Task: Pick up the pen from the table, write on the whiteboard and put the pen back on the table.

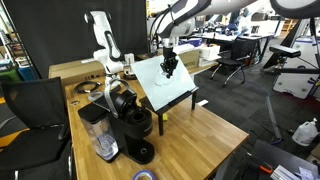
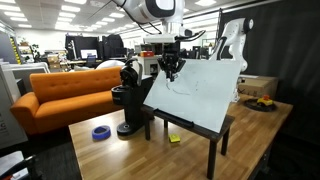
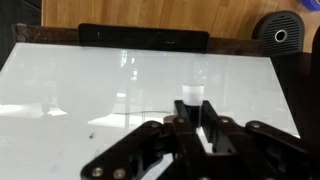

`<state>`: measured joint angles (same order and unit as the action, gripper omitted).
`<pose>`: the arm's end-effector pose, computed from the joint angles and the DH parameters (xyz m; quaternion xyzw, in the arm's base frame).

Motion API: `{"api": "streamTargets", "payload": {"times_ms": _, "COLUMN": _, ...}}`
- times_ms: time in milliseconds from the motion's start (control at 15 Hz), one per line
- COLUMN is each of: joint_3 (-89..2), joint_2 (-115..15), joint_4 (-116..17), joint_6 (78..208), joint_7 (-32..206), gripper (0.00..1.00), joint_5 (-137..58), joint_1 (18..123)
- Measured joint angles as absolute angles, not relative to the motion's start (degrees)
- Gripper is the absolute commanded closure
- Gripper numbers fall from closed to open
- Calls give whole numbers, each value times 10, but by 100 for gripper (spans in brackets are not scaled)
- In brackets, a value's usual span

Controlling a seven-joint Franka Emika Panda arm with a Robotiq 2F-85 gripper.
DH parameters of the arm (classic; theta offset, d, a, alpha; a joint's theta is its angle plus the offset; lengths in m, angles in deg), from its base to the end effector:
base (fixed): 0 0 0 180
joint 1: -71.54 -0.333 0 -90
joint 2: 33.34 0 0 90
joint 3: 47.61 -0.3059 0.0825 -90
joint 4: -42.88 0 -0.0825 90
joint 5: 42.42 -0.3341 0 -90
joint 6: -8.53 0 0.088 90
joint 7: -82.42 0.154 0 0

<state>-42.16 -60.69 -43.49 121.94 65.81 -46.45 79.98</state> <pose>0.6249 -0.1389 0.3545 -0.9998 -0.0150 -0.0013 0.0105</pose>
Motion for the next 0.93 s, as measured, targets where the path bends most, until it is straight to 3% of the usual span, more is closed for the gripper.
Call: {"api": "streamTargets", "payload": {"times_ms": 933, "joint_3": -434, "joint_2": -655, "joint_4": -358, "joint_6": 1152, "joint_7": 658, "gripper": 95, "joint_5": -449, "joint_1": 799}}
